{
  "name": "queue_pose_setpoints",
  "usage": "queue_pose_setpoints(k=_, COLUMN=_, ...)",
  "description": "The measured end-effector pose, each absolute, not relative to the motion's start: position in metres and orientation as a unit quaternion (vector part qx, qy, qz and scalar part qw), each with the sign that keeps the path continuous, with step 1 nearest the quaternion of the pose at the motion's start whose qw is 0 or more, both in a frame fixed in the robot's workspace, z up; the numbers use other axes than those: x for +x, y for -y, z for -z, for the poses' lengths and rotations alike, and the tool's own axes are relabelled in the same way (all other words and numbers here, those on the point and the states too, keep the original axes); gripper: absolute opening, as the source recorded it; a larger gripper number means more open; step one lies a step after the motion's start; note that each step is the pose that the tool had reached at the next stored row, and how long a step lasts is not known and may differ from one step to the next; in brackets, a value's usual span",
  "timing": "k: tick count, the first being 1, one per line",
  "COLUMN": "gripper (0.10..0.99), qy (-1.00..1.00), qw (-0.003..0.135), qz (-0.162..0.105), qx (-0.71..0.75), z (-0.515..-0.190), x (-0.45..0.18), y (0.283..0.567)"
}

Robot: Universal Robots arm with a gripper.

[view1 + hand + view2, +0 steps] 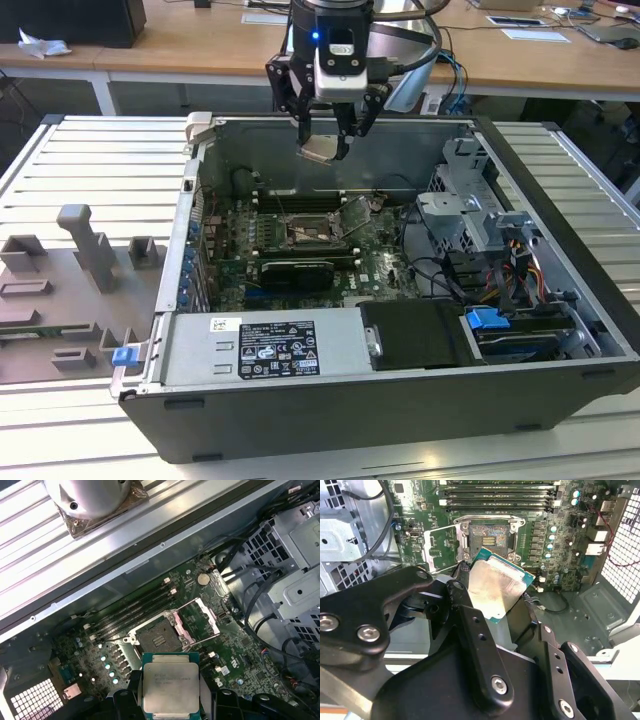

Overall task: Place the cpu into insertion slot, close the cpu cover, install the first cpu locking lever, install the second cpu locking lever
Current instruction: 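Place the cpu into insertion slot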

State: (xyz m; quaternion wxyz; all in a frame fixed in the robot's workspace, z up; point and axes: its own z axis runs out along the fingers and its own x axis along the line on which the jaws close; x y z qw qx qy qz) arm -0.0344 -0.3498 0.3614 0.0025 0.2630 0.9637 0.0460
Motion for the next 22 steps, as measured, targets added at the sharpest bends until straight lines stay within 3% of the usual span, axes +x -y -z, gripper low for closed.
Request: queue_pose_setpoints(k=22, gripper=0.541, qy=-0.949, qw=0.005, qz=-0.046, qx=0.313, z=-0.3614, x=-0.0344, y=0.3498)
